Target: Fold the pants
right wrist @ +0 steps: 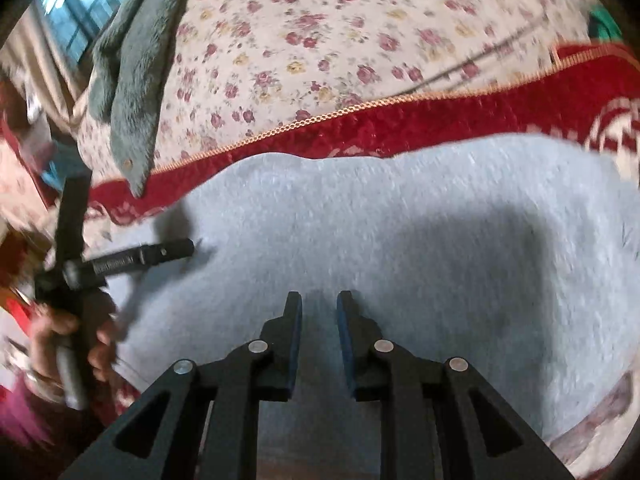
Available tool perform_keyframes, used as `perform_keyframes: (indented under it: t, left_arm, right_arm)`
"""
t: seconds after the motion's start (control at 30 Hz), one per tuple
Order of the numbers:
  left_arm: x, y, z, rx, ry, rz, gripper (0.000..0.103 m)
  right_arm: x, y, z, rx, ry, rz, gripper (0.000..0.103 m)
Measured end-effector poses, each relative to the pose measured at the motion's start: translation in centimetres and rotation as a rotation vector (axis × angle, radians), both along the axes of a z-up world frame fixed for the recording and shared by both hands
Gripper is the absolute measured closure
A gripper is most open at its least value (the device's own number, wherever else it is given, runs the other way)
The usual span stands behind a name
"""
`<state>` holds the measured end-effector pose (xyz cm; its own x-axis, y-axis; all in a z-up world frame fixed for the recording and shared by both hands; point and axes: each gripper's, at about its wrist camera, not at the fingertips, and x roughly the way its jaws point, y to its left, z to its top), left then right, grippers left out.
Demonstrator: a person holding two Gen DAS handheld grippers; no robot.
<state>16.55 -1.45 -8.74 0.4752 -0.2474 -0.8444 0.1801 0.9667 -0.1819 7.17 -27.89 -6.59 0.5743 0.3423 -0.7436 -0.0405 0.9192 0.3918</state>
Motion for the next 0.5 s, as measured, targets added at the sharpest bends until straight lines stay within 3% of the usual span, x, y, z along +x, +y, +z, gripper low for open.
perform_keyframes:
  t: [0.17, 0.23, 0.27, 0.3, 0.4, 0.5]
  left_arm:
    - [-1.8, 1.5, 1.5, -0.036, 0.014, 0.049, 0.018]
    - [-2.9, 2.3, 2.2, -0.075, 0.009, 0.059, 0.018]
    - [-3.7, 2.6, 2.5, -0.089, 0.005, 0.062, 0.018]
    - [-4.3, 2.9, 2.8, -0.096, 0.001, 0.063, 0.018]
    - [-6.2, 3.6, 3.4, -0.116, -0.016, 0.062, 0.018]
    - [-7.6, 4.4, 3.2, -0.128, -0.018, 0.085, 0.017]
  right_arm:
    - [-2.2, -0.9, 1.7, -0.068, -0.034, -0.017, 0.078]
    - [-3.3, -2.1, 2.8, -0.091, -0.075, -0.063, 0.052]
    - [-3.8, -3.1, 3.4, -0.096, -0.096, -0.102, 0.027]
    - [-4.3, -4.2, 3.9, -0.091, -0.11, -0.134, 0.016]
    - [-4.7, -7.0, 4.7, -0.084, -0.095, -0.195, 0.016]
    - [-5.0, -7.1, 5.2, -0.061, -0.096, -0.188, 0.016]
